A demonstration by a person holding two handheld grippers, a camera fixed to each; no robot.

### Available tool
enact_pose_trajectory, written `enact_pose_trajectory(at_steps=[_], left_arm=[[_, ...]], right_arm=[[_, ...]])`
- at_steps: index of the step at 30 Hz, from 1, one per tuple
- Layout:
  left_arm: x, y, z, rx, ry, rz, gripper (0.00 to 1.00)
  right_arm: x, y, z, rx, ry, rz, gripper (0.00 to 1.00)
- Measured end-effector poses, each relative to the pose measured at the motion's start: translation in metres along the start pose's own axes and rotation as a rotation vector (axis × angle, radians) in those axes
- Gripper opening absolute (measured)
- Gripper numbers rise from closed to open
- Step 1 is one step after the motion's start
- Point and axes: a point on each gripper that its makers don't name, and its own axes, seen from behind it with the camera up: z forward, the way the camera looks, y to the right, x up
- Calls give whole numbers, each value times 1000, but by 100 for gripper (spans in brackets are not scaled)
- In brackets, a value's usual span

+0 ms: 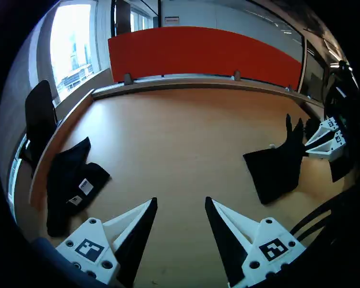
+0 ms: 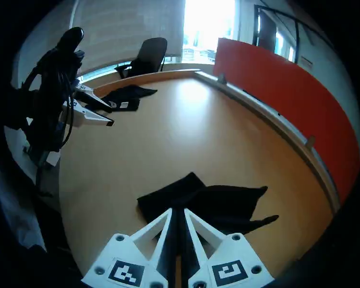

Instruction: Fold towel

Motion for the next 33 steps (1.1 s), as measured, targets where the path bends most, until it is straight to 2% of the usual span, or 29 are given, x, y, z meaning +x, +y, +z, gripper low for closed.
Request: enact_pose_trajectory(at_steps=[6,12,14,24,33], left_arm=[[-5,-8,-4,16,-5,-11,73],[-8,-13,-7,27,-6,-17,73],[-9,-15,-8,29,-6,-19,73],[-8,-14,-8,29,-4,-17,73],[-4,-13,-8,28,1,-17,73]], right_arm=[[-3,-13,18,35,-24,-4,10],[-11,-11,28,21,-52,12,65],[-11,-10,28,20,-52,24,74],[-15,-4,22,7,-57,42,76],[-30,0,19,-6,-75,57,76]])
